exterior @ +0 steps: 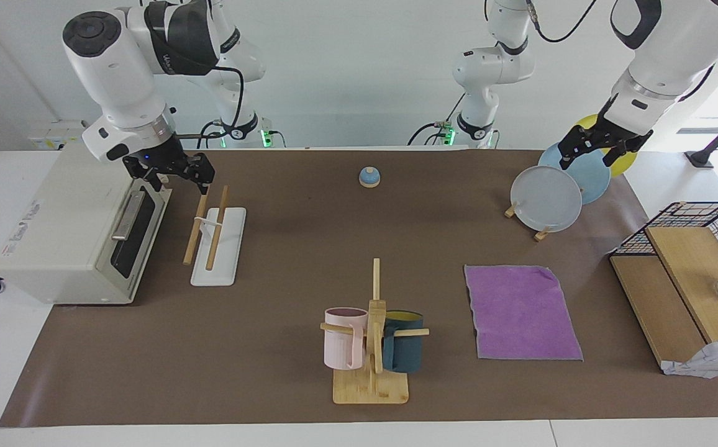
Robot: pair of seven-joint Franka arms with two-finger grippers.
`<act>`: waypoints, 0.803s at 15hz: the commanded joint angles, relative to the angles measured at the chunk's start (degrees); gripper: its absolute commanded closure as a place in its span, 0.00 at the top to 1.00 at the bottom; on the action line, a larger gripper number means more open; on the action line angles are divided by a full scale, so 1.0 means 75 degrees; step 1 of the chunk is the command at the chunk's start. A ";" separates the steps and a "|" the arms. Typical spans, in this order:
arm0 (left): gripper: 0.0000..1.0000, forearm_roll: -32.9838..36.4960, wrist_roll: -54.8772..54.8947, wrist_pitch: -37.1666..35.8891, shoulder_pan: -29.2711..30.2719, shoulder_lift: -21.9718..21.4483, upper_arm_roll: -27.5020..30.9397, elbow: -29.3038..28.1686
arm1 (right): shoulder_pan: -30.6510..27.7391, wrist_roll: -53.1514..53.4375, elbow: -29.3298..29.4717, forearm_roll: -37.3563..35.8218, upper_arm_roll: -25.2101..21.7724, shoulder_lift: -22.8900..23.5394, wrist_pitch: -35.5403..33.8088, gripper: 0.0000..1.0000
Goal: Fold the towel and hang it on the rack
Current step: 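Move the left gripper toward the purple towel's near edge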
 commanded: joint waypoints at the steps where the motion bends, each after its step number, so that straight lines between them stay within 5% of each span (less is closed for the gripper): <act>1: 1.00 0.0026 0.0079 0.0128 -0.0050 -0.0070 0.0003 -0.0113 | -0.0101 -0.0223 -0.0191 0.0025 0.0106 -0.0156 0.0220 1.00; 12: 1.00 0.0003 0.0009 0.0888 -0.0027 -0.0198 -0.0009 -0.0674 | -0.0125 -0.0294 0.0465 0.0343 0.0118 -0.0039 -0.0483 1.00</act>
